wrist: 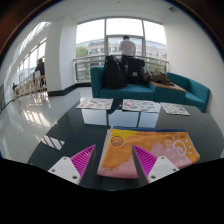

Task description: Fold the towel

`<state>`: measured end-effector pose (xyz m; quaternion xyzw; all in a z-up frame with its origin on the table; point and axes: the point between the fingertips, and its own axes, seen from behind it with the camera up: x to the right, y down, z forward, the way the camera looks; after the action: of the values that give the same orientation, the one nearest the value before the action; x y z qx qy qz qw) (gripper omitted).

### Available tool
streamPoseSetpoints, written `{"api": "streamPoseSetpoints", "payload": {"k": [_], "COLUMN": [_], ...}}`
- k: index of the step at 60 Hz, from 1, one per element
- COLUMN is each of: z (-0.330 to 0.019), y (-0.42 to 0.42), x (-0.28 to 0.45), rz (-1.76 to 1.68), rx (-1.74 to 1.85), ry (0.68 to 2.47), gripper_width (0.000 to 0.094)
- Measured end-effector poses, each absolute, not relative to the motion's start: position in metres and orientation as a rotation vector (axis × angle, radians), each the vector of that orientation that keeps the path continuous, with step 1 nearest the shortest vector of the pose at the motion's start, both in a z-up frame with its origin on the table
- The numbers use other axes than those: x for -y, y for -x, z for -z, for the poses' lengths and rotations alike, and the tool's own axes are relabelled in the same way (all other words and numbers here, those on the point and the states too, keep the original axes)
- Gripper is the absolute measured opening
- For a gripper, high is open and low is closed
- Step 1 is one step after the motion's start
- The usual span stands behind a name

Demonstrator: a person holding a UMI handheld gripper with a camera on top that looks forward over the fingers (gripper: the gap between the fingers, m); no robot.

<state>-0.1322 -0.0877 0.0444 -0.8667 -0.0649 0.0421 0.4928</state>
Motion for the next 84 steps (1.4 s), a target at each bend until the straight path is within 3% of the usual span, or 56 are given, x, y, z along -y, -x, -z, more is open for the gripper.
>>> {"api": "streamPoseSetpoints", "payload": {"k": [6,11,19,26,37,49,54,60,67,69,70,71,73,74,79,84], "z": [-0.020,-0.007,0.006,0.007,-0.002,-0.090,-0.108,-0.107,-0.066,-0.055,-0.051,-0.047,-0.039,-0.037,-0.039,-0.052], "y": [0.142,0.144,0.146,0.139,0.142,0.069,0.013,-0.059,-0.131,-0.144,-0.151,-0.157,-0.171,-0.179,-0.199,-0.196], "x": [0.058,0.049,0.048,0.045,0.050,0.044,0.043,0.041,0.041,0.040,0.041,0.041,0.042,0.044,0.046,0.044], "rz": [-0.089,-0.054,-0.005,0.068,-0.040,-0.128,-0.080,-0.004,0.096,0.102,0.107,0.116,0.146,0.165,0.218,0.197], "rx": [0.186,0.206,0.232,0.265,0.223,0.056,-0.005,-0.076,-0.140,-0.167,-0.186,-0.201,-0.215,-0.219,-0.246,-0.225], "ry": [2.162,2.191,2.197,2.190,2.206,2.080,2.060,2.045,2.111,2.129,2.133,2.135,2.130,2.125,2.092,2.073], "gripper_width": [0.0641,0.0519,0.0302,0.0031,0.0030,0.0030,0.0029,0.0029,0.0030,0.0098,0.0228,0.0265,0.0491,0.0500,0.0739,0.0780]}}
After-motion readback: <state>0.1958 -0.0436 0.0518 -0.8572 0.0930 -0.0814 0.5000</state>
